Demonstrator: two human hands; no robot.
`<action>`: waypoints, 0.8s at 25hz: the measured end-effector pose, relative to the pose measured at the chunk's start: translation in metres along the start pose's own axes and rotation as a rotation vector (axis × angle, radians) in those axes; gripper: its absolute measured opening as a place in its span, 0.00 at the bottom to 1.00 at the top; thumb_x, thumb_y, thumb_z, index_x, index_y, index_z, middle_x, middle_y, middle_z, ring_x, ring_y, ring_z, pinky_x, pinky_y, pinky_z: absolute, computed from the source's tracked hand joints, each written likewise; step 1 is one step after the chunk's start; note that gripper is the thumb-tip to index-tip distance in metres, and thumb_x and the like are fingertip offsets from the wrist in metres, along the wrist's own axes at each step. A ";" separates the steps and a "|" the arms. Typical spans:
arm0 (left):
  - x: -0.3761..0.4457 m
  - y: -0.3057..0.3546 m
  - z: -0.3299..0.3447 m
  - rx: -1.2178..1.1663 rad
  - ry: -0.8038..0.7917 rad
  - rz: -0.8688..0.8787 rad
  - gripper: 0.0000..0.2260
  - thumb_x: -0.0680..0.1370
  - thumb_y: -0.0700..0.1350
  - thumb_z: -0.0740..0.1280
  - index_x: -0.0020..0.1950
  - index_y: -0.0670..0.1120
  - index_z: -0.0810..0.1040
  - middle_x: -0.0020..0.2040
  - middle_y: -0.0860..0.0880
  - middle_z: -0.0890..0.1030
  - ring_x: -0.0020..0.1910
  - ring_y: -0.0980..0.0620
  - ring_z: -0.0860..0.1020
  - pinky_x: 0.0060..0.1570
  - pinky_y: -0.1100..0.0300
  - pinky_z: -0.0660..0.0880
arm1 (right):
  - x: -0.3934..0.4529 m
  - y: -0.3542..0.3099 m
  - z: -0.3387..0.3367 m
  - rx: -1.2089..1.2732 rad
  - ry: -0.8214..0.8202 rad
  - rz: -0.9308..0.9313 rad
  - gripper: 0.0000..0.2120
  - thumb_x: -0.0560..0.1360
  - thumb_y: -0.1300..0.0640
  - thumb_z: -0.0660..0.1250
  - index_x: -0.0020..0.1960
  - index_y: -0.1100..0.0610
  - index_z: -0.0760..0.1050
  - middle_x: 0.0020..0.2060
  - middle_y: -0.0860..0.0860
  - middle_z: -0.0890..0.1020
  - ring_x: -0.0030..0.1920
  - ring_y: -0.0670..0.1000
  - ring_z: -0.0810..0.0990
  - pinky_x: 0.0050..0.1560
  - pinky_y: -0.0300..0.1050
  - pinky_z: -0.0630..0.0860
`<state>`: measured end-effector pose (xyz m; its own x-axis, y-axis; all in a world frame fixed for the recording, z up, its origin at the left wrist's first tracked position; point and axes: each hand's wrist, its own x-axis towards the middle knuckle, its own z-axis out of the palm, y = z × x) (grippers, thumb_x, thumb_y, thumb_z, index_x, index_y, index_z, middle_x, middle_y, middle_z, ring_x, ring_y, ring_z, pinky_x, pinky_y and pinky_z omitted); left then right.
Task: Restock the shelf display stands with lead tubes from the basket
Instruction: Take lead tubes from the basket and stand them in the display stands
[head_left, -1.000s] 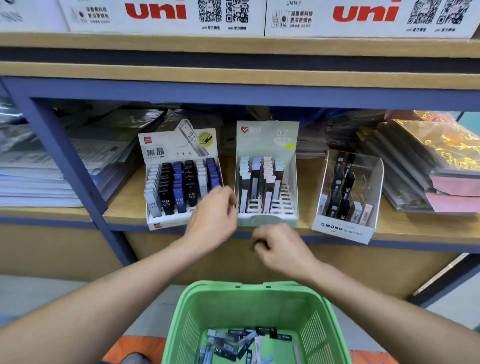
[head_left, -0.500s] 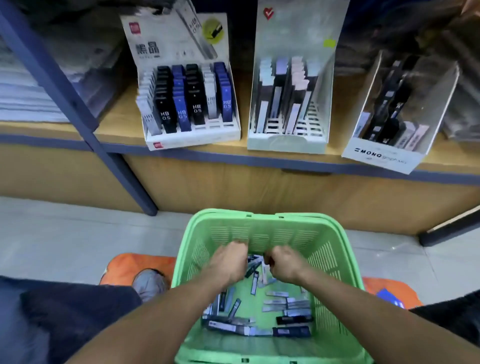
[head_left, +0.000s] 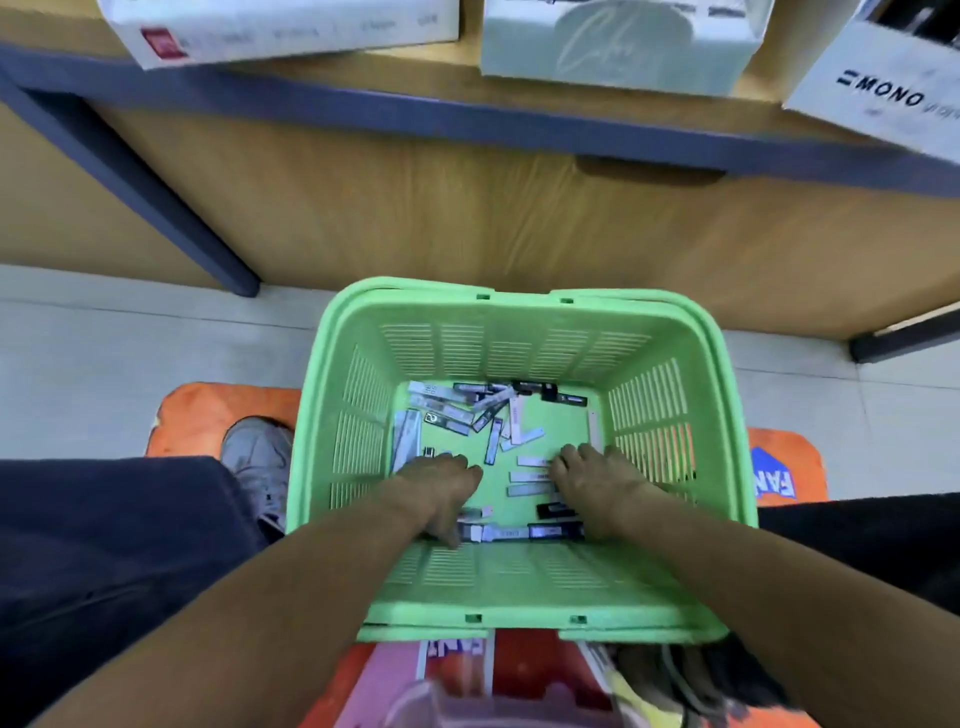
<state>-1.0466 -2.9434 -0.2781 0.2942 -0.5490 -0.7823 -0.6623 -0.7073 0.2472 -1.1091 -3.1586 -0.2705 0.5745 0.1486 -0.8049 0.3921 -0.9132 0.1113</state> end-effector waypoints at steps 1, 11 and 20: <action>0.002 0.004 0.003 0.021 0.005 0.008 0.30 0.72 0.52 0.76 0.69 0.43 0.68 0.62 0.42 0.73 0.62 0.42 0.73 0.59 0.49 0.73 | 0.000 -0.003 0.006 -0.019 0.009 0.014 0.36 0.74 0.52 0.73 0.75 0.61 0.58 0.66 0.59 0.68 0.66 0.60 0.71 0.59 0.58 0.72; 0.021 0.020 0.020 0.128 0.150 -0.092 0.25 0.76 0.38 0.69 0.71 0.41 0.64 0.65 0.40 0.70 0.62 0.42 0.73 0.50 0.48 0.74 | 0.016 -0.013 0.017 0.061 0.137 0.073 0.38 0.77 0.54 0.69 0.77 0.60 0.51 0.65 0.59 0.64 0.61 0.60 0.70 0.40 0.48 0.76; 0.030 0.024 0.014 -0.268 0.244 -0.287 0.30 0.72 0.31 0.71 0.70 0.41 0.62 0.67 0.40 0.67 0.65 0.42 0.69 0.61 0.50 0.74 | 0.035 -0.019 0.008 0.370 0.150 0.247 0.46 0.71 0.37 0.73 0.75 0.59 0.53 0.66 0.59 0.60 0.66 0.62 0.68 0.51 0.50 0.83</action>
<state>-1.0627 -2.9705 -0.3035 0.6145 -0.3802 -0.6913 -0.3384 -0.9185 0.2044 -1.1020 -3.1387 -0.3053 0.7268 -0.0620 -0.6840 -0.0362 -0.9980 0.0520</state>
